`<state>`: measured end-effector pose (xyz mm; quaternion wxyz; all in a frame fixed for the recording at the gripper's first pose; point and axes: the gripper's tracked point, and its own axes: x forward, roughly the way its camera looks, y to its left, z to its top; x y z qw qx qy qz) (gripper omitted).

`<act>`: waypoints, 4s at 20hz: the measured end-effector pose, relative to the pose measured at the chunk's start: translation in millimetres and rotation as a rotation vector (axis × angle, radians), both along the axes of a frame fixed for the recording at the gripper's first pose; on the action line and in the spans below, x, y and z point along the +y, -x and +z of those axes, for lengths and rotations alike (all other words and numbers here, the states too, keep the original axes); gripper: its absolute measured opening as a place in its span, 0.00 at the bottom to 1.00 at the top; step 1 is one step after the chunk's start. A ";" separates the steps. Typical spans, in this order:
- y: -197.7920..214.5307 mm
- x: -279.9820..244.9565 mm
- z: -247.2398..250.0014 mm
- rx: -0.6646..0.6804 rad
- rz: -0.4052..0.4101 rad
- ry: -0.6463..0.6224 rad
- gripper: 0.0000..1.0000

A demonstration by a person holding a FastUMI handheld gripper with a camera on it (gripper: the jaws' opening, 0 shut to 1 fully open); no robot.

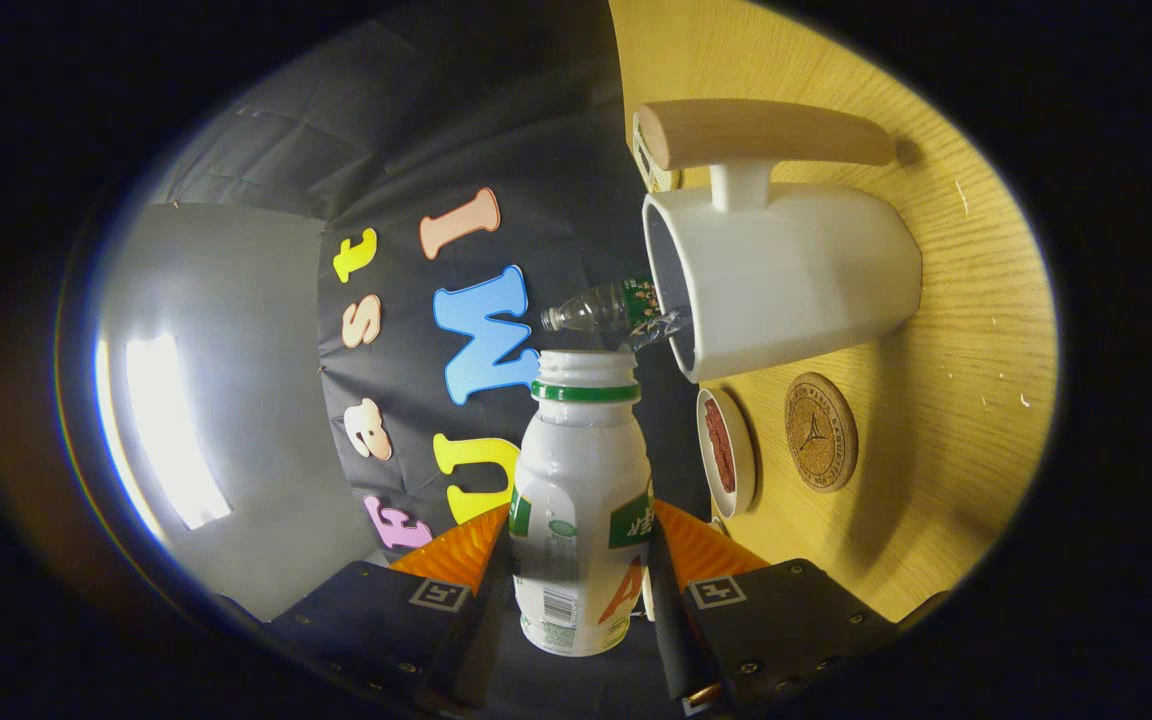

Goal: Take the bottle from table, then pour the juice into the cup, finally place the bottle on the coaster

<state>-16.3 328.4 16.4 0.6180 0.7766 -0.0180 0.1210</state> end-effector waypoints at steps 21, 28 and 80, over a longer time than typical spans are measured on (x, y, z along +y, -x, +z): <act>0.4 -7.0 7.8 -0.004 -0.025 -0.094 0.64; -1.7 -13.0 11.4 0.006 -0.039 -0.162 0.65; -11.2 -38.7 25.5 -0.023 -0.064 -0.163 0.64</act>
